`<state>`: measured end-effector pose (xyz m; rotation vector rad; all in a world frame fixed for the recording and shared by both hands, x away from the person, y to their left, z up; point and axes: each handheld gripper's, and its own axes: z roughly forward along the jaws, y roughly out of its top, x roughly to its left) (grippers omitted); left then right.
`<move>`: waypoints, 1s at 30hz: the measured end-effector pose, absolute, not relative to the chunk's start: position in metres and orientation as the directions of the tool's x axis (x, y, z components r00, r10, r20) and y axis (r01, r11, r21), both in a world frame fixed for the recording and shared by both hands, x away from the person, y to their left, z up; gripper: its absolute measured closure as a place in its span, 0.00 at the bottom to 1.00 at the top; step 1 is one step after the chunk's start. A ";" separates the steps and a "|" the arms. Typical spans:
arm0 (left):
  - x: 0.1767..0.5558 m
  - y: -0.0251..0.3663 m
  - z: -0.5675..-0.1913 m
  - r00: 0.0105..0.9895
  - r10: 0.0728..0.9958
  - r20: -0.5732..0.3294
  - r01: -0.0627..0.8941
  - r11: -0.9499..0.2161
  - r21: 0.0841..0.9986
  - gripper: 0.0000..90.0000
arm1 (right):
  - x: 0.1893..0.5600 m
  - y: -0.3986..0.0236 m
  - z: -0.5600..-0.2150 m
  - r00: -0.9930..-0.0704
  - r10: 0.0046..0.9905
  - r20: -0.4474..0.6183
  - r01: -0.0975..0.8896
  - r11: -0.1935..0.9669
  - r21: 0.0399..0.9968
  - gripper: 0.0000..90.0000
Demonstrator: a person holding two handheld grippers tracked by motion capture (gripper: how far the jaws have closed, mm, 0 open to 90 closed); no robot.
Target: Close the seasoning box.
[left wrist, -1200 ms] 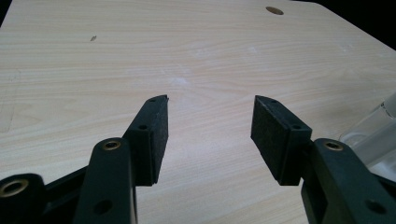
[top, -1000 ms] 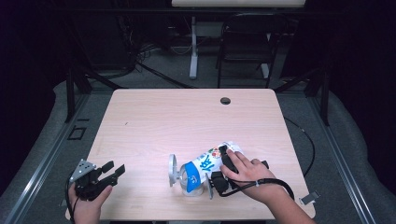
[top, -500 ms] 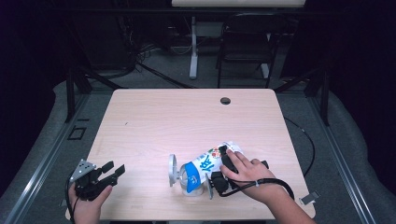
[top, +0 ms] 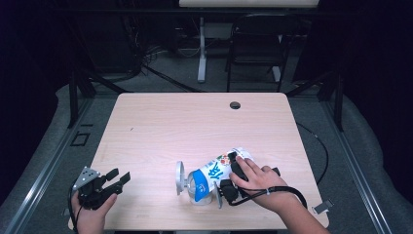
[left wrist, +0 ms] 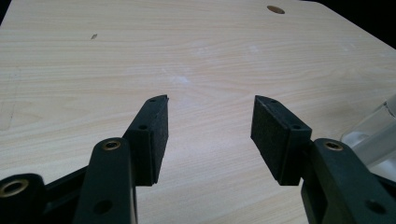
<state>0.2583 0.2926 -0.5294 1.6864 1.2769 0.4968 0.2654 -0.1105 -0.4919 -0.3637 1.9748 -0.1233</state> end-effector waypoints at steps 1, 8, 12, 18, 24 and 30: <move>0.258 0.292 -0.530 0.376 0.904 -0.206 0.524 -0.023 0.851 0.52 | 0.265 -0.110 -0.492 -0.380 -0.309 -0.872 -0.198 0.948 -0.249 0.52; 0.258 0.293 -0.529 0.376 0.903 -0.207 0.524 -0.023 0.851 0.52 | 0.266 -0.110 -0.491 -0.381 -0.313 -0.870 -0.202 0.947 -0.252 0.52; 0.258 0.293 -0.530 0.375 0.904 -0.208 0.525 -0.022 0.851 0.52 | 0.265 -0.110 -0.491 -0.381 -0.313 -0.870 -0.202 0.947 -0.252 0.52; 0.258 0.293 -0.530 0.375 0.904 -0.207 0.524 -0.022 0.851 0.52 | 0.265 -0.110 -0.491 -0.379 -0.315 -0.870 -0.202 0.946 -0.255 0.52; 0.258 0.293 -0.530 0.374 0.904 -0.208 0.526 -0.022 0.850 0.52 | 0.265 -0.110 -0.491 -0.376 -0.318 -0.871 -0.206 0.945 -0.256 0.53; 0.258 0.293 -0.530 0.375 0.904 -0.208 0.525 -0.022 0.851 0.52 | 0.265 -0.109 -0.491 -0.374 -0.321 -0.870 -0.203 0.944 -0.261 0.53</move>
